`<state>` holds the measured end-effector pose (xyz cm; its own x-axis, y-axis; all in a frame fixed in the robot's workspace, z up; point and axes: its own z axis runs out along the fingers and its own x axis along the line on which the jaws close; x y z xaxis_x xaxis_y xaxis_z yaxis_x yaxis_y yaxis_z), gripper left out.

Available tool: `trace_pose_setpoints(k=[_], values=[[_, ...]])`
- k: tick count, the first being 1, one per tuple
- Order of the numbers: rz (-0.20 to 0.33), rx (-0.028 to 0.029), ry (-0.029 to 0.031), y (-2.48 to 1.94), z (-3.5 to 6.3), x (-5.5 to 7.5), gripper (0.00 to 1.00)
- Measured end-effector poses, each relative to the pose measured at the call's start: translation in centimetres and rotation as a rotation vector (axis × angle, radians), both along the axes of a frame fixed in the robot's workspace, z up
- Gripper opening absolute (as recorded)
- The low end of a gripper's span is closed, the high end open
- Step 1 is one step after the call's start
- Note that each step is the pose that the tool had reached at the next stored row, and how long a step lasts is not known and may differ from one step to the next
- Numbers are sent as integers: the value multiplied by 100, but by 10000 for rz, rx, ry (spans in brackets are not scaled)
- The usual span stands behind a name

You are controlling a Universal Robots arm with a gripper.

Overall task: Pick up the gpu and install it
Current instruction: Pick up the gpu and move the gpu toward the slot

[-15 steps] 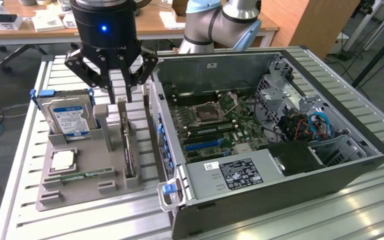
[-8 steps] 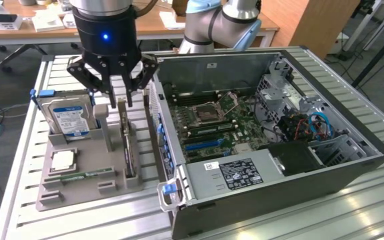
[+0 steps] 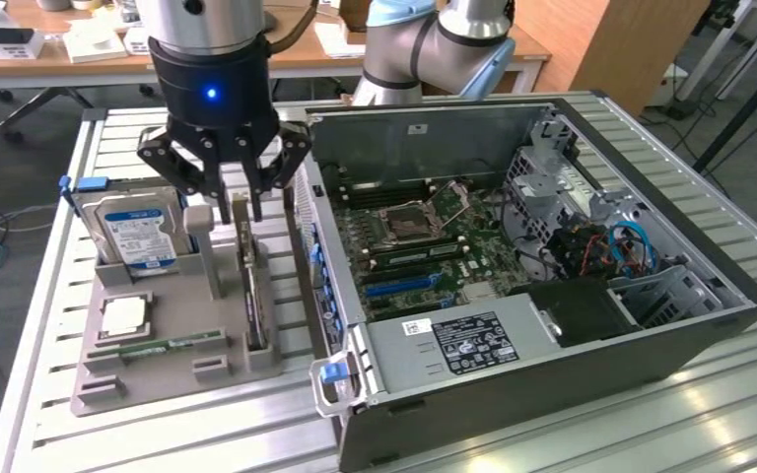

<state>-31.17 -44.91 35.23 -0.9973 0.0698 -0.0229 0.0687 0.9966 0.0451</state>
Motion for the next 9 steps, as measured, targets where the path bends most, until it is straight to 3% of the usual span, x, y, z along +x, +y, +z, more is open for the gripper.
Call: trace_pose_setpoints(k=[9], values=[[-1, -2, 1, 0, -163, 0, 36]])
